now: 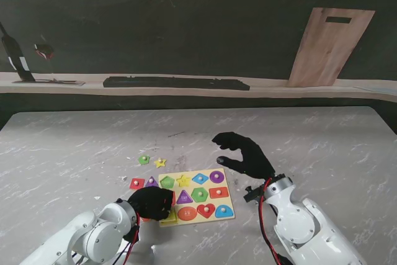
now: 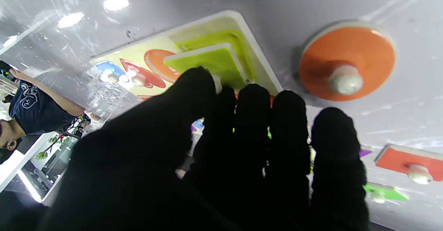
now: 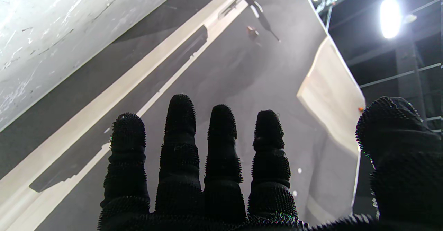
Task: Fit puzzle pieces into a puzzle board
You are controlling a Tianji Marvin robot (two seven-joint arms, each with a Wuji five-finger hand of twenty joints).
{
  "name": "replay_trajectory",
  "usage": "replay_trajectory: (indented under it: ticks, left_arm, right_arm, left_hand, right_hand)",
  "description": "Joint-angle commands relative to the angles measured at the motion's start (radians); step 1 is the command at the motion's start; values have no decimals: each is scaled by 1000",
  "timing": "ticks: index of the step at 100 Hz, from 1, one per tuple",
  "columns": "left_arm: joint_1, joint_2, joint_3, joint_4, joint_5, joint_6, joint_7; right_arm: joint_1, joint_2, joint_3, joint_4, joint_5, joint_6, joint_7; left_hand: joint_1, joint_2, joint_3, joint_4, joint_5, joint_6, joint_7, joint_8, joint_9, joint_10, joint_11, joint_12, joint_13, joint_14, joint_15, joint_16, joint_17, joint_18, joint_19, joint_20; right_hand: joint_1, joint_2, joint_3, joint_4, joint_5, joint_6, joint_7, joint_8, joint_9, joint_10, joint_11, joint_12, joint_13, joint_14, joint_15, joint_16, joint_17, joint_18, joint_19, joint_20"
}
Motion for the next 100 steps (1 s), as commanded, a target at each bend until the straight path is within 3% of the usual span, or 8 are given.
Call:
replay_trajectory:
  ticks: [1, 41, 80, 100]
  left_arm:
    - [-6, -2, 13, 15, -5, 2, 0]
    - [-36, -1, 46, 59, 5, -25, 13]
    - [-45, -3, 59, 73, 25, -14, 35]
    - [-45, -3, 57, 72, 31, -15, 35]
  right_arm:
    - [-7, -6, -2, -1, -7, -3, -4]
    - [-9, -6, 1, -2, -3, -2, -5]
    - [-12, -6, 4, -3, -2, -3, -5]
    - [-14, -6, 7, -6, 2, -5, -3]
  left_hand:
    - [8, -20, 22, -7, 17, 12, 44, -2, 14, 33, 30, -6, 29, 25, 44, -10, 15, 115, 46, 26]
    - [21, 0, 6, 2, -2, 3, 40, 0, -12, 32, 31, 0, 0, 20, 41, -12, -11, 104, 27, 22]
    - [48, 23, -61, -22, -11, -3, 29, -4, -29, 32, 28, 1, -17, 23, 35, -11, -27, 98, 14, 20]
    - [59, 31, -83, -18, -19, -26, 21, -10, -45, 26, 18, 1, -37, 18, 21, -14, -50, 87, -2, 16]
  right_hand:
    - [2, 22, -14, 35, 14, -31, 5, 14, -11, -13, -13, 2, 0, -17, 15, 5, -15, 7, 2, 18]
    - [3, 27, -16, 36, 13, -31, 4, 14, -11, -12, -14, 2, 0, -15, 15, 6, -16, 8, 2, 18]
    - [3, 29, -17, 36, 15, -32, 3, 13, -8, -12, -15, 3, 0, -14, 14, 6, -16, 8, 2, 18]
    - [3, 32, -19, 36, 15, -33, 2, 13, -8, -12, -15, 3, 0, -14, 14, 6, -17, 7, 1, 18]
